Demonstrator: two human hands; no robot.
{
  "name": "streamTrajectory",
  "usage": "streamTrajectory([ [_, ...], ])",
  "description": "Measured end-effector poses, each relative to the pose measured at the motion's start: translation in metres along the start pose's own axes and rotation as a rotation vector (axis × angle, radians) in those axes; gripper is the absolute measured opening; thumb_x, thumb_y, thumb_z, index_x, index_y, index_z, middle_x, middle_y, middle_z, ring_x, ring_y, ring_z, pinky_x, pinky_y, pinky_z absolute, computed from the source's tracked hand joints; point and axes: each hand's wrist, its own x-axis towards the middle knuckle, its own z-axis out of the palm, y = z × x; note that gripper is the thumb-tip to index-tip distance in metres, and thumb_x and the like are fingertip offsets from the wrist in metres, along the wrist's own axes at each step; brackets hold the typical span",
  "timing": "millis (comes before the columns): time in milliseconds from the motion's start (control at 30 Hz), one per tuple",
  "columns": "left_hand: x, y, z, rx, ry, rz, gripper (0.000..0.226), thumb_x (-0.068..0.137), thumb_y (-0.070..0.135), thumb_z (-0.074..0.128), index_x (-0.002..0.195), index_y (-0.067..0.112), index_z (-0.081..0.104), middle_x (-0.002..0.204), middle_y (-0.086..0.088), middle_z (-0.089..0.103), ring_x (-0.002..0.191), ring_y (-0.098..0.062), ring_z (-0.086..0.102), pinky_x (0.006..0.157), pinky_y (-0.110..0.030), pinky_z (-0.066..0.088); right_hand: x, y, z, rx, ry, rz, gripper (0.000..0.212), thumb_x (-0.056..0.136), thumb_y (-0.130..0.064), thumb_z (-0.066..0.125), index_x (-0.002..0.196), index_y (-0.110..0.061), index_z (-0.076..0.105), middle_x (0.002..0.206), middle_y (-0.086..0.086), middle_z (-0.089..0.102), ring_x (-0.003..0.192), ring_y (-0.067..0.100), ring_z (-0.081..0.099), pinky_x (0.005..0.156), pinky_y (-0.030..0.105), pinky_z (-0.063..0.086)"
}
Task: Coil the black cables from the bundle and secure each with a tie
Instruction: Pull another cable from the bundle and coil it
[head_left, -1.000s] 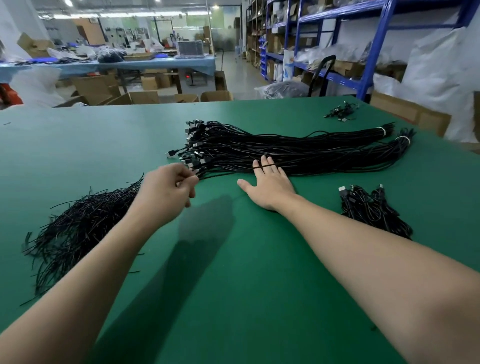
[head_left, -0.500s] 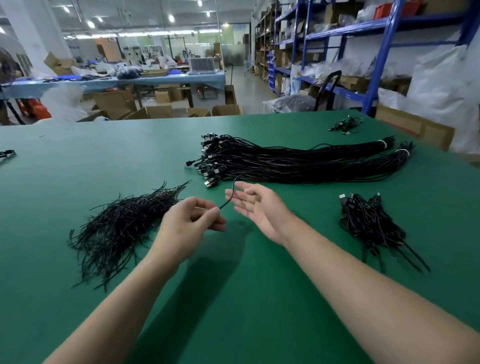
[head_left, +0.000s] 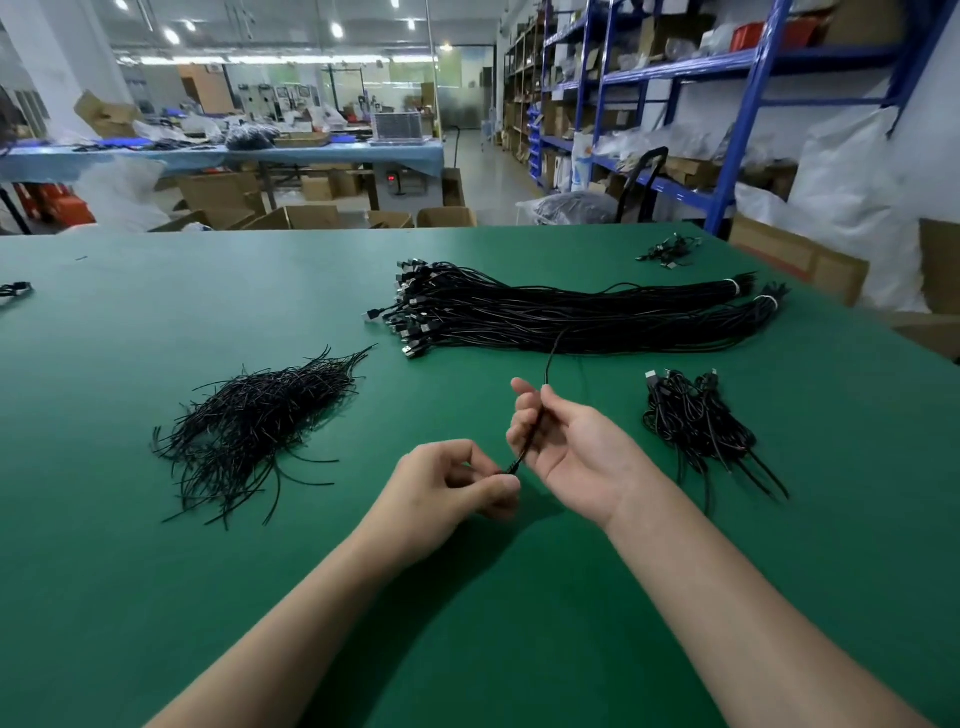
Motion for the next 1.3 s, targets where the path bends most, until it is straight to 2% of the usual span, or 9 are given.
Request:
streamTrajectory([
  [133,-0.005,0.008,-0.006,0.042,-0.102,0.000,0.038,0.092,0.056,0.062,0.086,0.021,0.077,0.081,0.005,0.076,0.070,-0.008,0.064,0.064,-0.025,0.051,-0.009,0.002,0.006,-0.062,-0.051,-0.029,0.028,0.109,-0.016,0.038,0.103,-0.001,0.060,0.059,-0.002,0.050,0.045,0.007,0.041,0.042,0.019,0.038],
  [300,0.009,0.013,-0.028,0.160,0.139,0.092,0.021,0.106,0.016,0.050,0.118,0.018,0.068,0.107,0.004,0.077,0.097,-0.013,0.074,0.072,-0.030,0.050,-0.017,0.010,0.007,-0.262,-0.126,0.022,0.025,0.109,-0.017,0.038,0.104,-0.002,0.058,0.057,-0.005,0.041,0.045,0.006,0.031,0.042,0.018,0.025],
  [500,0.039,0.030,-0.024,0.581,0.017,0.407,0.076,0.091,-0.003,0.056,0.152,0.040,0.038,0.145,0.013,0.049,0.114,0.002,0.060,0.088,-0.012,0.047,-0.025,0.011,0.015,-0.569,-0.288,0.114,0.028,0.109,-0.020,0.040,0.098,-0.007,0.062,0.055,-0.008,0.033,0.046,0.005,0.026,0.043,0.018,0.026],
  [600,0.059,0.035,-0.008,0.506,-0.104,0.466,0.052,0.097,0.013,0.064,0.146,0.028,0.052,0.142,0.003,0.051,0.115,-0.010,0.061,0.100,-0.023,0.047,-0.029,0.006,0.022,-0.651,-0.357,0.129,0.029,0.109,-0.021,0.040,0.096,-0.008,0.062,0.054,-0.009,0.034,0.045,0.004,0.026,0.043,0.017,0.026],
  [700,0.082,0.035,0.014,0.482,-0.036,0.454,0.025,0.104,0.014,0.056,0.125,0.011,0.070,0.125,-0.008,0.062,0.108,-0.020,0.065,0.097,-0.035,0.050,-0.032,0.003,0.025,-0.678,-0.392,0.140,0.029,0.109,-0.021,0.040,0.094,-0.008,0.061,0.054,-0.009,0.034,0.045,0.004,0.025,0.043,0.017,0.025],
  [833,0.103,0.037,0.014,0.403,0.165,0.398,0.027,0.107,0.011,0.047,0.110,0.001,0.071,0.113,-0.013,0.067,0.095,-0.026,0.071,0.084,-0.045,0.056,-0.036,-0.003,0.018,-0.651,-0.366,0.162,0.027,0.109,-0.020,0.039,0.096,-0.008,0.059,0.053,-0.010,0.033,0.044,0.004,0.024,0.043,0.017,0.024],
  [1000,0.098,0.051,-0.011,0.605,0.346,0.599,0.029,0.107,0.014,0.047,0.101,0.007,0.074,0.121,-0.004,0.067,0.111,-0.023,0.063,0.094,-0.039,0.051,-0.045,-0.015,0.006,-0.681,-0.380,0.212,0.026,0.109,-0.020,0.038,0.095,-0.009,0.057,0.054,-0.010,0.030,0.046,0.005,0.021,0.045,0.018,0.023],
  [1167,0.072,0.082,-0.038,0.874,0.550,0.917,0.034,0.110,0.020,0.043,0.092,0.006,0.068,0.105,-0.002,0.073,0.103,-0.027,0.066,0.082,-0.046,0.052,-0.057,-0.019,0.008,-0.737,-0.548,0.221,0.027,0.108,-0.022,0.042,0.092,-0.010,0.061,0.053,-0.008,0.030,0.047,0.008,0.021,0.048,0.019,0.026],
  [1300,0.050,0.095,-0.047,0.791,0.604,0.967,0.032,0.109,0.011,0.042,0.092,-0.002,0.066,0.101,-0.012,0.071,0.100,-0.032,0.068,0.082,-0.051,0.053,-0.064,-0.027,0.009,-0.759,-0.635,0.210,0.028,0.108,-0.023,0.044,0.092,-0.010,0.064,0.053,-0.007,0.031,0.048,0.009,0.025,0.050,0.019,0.030],
])
